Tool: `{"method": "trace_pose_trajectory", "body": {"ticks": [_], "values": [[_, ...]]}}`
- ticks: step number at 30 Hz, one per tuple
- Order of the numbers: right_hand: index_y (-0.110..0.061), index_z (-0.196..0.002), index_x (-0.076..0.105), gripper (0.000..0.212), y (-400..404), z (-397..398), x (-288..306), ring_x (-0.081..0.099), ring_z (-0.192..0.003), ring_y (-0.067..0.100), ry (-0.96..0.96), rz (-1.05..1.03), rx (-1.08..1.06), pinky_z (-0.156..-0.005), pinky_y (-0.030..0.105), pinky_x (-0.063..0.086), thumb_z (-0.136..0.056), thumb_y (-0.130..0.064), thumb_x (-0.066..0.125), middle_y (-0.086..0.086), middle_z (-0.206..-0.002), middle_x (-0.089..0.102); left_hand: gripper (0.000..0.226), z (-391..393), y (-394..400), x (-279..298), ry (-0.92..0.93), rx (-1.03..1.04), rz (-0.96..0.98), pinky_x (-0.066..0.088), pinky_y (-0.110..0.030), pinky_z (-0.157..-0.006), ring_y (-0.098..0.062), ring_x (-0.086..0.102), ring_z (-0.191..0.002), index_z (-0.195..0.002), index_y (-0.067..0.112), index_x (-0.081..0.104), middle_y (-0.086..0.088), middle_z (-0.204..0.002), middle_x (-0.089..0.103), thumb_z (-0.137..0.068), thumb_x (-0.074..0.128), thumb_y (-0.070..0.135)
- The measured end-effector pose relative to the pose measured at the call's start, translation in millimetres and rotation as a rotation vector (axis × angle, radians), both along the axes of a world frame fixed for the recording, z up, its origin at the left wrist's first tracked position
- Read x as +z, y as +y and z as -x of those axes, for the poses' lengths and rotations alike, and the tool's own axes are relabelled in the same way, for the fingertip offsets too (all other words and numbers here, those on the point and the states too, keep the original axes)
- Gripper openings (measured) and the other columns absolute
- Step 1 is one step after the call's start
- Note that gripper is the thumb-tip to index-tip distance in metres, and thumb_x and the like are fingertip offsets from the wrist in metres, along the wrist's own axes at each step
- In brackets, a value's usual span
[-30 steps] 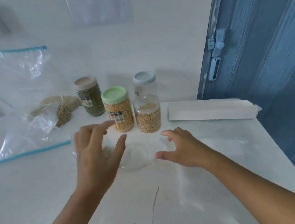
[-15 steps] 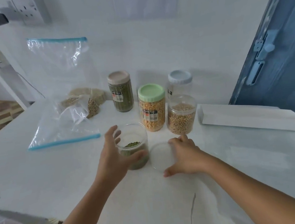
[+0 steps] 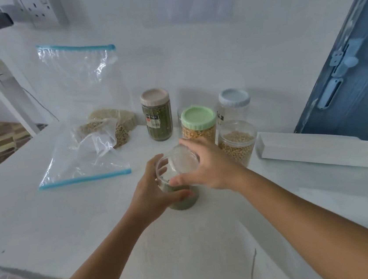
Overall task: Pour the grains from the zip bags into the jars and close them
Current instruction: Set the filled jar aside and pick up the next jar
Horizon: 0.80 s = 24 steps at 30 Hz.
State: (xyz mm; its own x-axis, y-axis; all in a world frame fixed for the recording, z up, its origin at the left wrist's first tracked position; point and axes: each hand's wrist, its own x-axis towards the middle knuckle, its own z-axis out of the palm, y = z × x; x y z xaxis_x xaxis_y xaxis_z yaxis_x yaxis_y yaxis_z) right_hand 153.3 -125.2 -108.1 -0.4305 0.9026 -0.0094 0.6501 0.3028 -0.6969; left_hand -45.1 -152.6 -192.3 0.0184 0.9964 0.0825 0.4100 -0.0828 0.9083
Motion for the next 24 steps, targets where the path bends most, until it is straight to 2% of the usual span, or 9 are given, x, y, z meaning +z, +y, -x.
{"method": "trace_pose_trajectory", "body": {"ticks": [3, 5, 9, 13, 16, 21, 24], "values": [[-0.029, -0.164, 0.028, 0.116, 9.5, 6.9, 2.9, 0.024, -0.151, 0.014, -0.098, -0.016, 0.074, -0.123, 0.045, 0.027, -0.070, -0.068, 0.084, -0.010, -0.160, 0.028, 0.103, -0.5, 0.8, -0.9, -0.005, 0.027, -0.003, 0.051, -0.018, -0.090, 0.014, 0.059, -0.114, -0.141, 0.044, 0.045, 0.039, -0.121, 0.061, -0.056, 0.103, 0.034], [-0.031, -0.163, 0.030, 0.115, 13.4, 10.6, 1.1, 0.025, -0.150, 0.013, -0.101, -0.007, 0.089, -0.123, 0.043, 0.028, -0.070, -0.070, 0.084, -0.013, -0.159, 0.029, 0.102, 0.0, 2.7, -0.8, -0.008, 0.025, 0.002, 0.048, -0.014, -0.089, 0.018, 0.057, -0.113, -0.138, 0.048, 0.044, 0.043, -0.120, 0.060, -0.056, 0.103, 0.034], [-0.035, -0.162, 0.031, 0.113, 16.4, 17.2, -2.5, 0.028, -0.148, 0.014, -0.122, -0.053, 0.097, -0.122, 0.045, 0.029, -0.069, -0.072, 0.082, -0.013, -0.157, 0.031, 0.111, 2.0, 7.5, -2.1, -0.013, 0.007, 0.001, 0.047, -0.027, -0.106, 0.006, 0.052, -0.130, -0.146, 0.044, 0.042, 0.025, -0.143, 0.054, -0.054, 0.103, 0.040], [-0.036, -0.163, 0.029, 0.105, 17.8, 28.4, -0.8, 0.020, -0.152, 0.017, -0.200, -0.082, 0.127, -0.124, 0.048, 0.026, -0.077, -0.070, 0.077, -0.011, -0.164, 0.025, 0.121, 6.4, 19.7, 2.6, 0.025, -0.054, -0.031, 0.044, -0.037, -0.114, 0.000, 0.049, -0.138, -0.153, 0.036, 0.041, 0.020, -0.148, 0.052, -0.050, 0.103, 0.049], [-0.037, -0.163, 0.027, 0.103, 27.0, 37.3, 6.2, 0.017, -0.156, 0.018, -0.267, -0.068, 0.099, -0.125, 0.049, 0.025, -0.078, -0.074, 0.072, -0.009, -0.169, 0.021, 0.119, 16.3, 35.8, 6.2, 0.061, -0.106, -0.050, 0.046, -0.037, -0.113, -0.001, 0.051, -0.135, -0.152, 0.035, 0.042, 0.021, -0.145, 0.053, -0.050, 0.102, 0.051], [-0.035, -0.166, 0.013, 0.099, 27.1, 75.4, 5.9, 0.010, -0.158, 0.023, -0.392, -0.075, 0.039, -0.125, 0.050, 0.024, -0.088, -0.079, 0.056, -0.004, -0.173, 0.011, 0.112, 55.8, 59.3, 1.9, 0.103, -0.199, -0.098, 0.049, -0.029, -0.106, 0.003, 0.054, -0.129, -0.149, 0.035, 0.046, 0.026, -0.140, 0.056, -0.052, 0.097, 0.056], [-0.036, -0.166, 0.015, 0.097, 41.0, 100.6, 9.8, 0.016, -0.155, 0.023, -0.378, -0.059, -0.013, -0.123, 0.048, 0.028, -0.088, -0.077, 0.058, -0.005, -0.170, 0.016, 0.112, 83.5, 82.2, 3.8, 0.077, -0.246, -0.089, 0.048, -0.027, -0.104, 0.004, 0.055, -0.127, -0.147, 0.038, 0.047, 0.027, -0.138, 0.057, -0.049, 0.097, 0.058]]}}
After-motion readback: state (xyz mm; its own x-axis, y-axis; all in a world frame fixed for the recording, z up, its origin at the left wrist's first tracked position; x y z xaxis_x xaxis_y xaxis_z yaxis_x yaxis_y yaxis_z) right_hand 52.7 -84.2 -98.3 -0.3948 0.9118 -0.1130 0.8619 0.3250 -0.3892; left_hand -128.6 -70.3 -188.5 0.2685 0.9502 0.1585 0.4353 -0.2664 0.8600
